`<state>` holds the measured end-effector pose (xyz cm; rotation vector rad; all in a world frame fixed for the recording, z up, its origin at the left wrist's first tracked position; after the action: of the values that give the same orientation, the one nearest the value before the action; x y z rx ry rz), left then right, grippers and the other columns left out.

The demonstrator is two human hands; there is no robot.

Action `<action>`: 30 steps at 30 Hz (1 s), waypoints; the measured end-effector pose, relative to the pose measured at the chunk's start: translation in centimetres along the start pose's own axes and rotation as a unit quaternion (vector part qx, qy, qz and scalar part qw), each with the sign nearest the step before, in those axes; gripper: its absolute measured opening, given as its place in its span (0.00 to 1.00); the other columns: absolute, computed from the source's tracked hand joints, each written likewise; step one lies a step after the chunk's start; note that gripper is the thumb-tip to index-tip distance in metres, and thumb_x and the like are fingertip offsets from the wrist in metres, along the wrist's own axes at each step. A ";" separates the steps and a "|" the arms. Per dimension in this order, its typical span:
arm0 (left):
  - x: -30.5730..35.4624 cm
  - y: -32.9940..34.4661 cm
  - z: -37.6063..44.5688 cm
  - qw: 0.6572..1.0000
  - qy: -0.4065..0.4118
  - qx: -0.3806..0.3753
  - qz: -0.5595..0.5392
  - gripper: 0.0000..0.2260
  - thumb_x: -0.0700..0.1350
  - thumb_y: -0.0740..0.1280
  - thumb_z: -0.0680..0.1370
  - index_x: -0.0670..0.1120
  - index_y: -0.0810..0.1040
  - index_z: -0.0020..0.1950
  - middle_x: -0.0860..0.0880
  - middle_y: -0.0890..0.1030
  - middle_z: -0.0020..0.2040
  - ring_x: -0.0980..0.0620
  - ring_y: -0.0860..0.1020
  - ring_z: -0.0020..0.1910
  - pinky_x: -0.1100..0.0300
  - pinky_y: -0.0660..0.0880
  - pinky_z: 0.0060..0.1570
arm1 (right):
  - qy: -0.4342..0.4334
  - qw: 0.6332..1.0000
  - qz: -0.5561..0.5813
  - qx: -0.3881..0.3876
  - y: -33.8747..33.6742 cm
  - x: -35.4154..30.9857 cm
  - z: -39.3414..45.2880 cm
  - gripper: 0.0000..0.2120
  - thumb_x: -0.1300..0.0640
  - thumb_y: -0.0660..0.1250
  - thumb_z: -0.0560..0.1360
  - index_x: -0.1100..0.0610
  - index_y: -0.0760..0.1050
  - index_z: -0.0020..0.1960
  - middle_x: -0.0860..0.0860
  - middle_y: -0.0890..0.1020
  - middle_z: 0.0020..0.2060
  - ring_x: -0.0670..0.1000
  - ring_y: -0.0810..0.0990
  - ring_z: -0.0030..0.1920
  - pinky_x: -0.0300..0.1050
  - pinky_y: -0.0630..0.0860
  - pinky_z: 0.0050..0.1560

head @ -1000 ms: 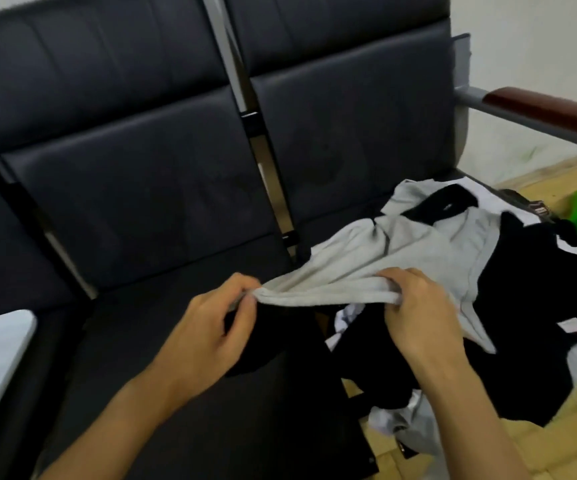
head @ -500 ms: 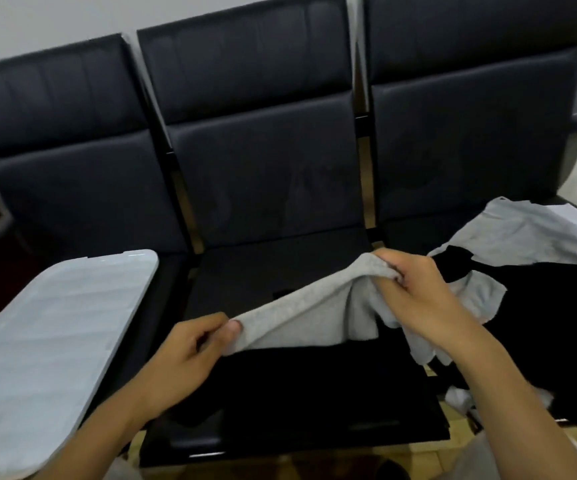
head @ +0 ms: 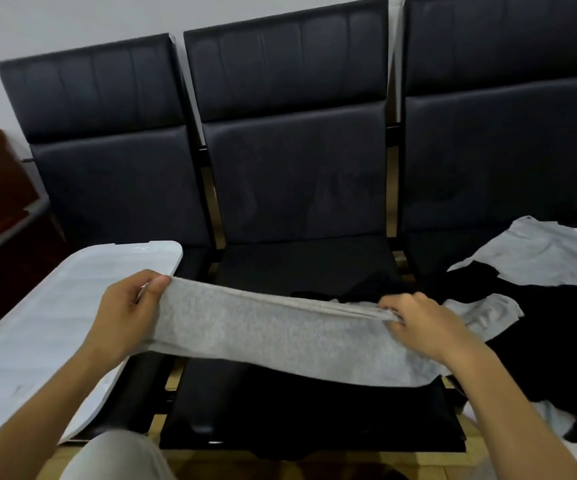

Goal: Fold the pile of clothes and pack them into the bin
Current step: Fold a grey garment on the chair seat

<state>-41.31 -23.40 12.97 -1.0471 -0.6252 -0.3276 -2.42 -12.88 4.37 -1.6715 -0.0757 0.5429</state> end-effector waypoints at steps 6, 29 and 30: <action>0.0 -1.8 7.6 0.996 0.052 0.020 0.064 0.13 0.44 0.62 0.83 0.44 0.74 0.38 0.47 0.77 0.34 0.44 0.77 0.39 0.61 0.68 0.37 | 0.045 0.994 0.073 0.066 -8.9 1.8 6.4 0.13 0.63 0.61 0.72 0.48 0.74 0.34 0.54 0.81 0.39 0.61 0.82 0.45 0.57 0.79 0.45; -11.0 12.3 -7.7 0.939 0.143 -0.237 0.204 0.13 0.59 0.54 0.77 0.59 0.77 0.43 0.60 0.75 0.44 0.55 0.78 0.44 0.57 0.72 0.39 | -0.086 0.971 0.103 -0.198 10.1 0.0 -0.5 0.29 0.33 0.74 0.64 0.40 0.73 0.62 0.38 0.75 0.55 0.39 0.73 0.57 0.45 0.73 0.59; -12.2 13.4 -8.4 0.934 0.128 -0.253 0.220 0.16 0.61 0.53 0.76 0.58 0.78 0.49 0.59 0.75 0.48 0.54 0.78 0.47 0.58 0.72 0.41 | -0.094 0.962 0.042 -0.252 11.8 -0.3 -1.6 0.39 0.29 0.73 0.61 0.39 0.67 0.67 0.39 0.70 0.61 0.41 0.67 0.62 0.47 0.70 0.63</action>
<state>-40.99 -24.94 -6.89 -1.5709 -0.0523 -0.2267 -5.09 -16.69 -6.61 -2.1204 -0.3027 0.7936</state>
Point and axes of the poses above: each hand's wrist, its own z-axis towards the middle knuckle, its own y-axis out of the palm, x = y × z, the point moved 7 cm from there along z, towards the middle knuckle
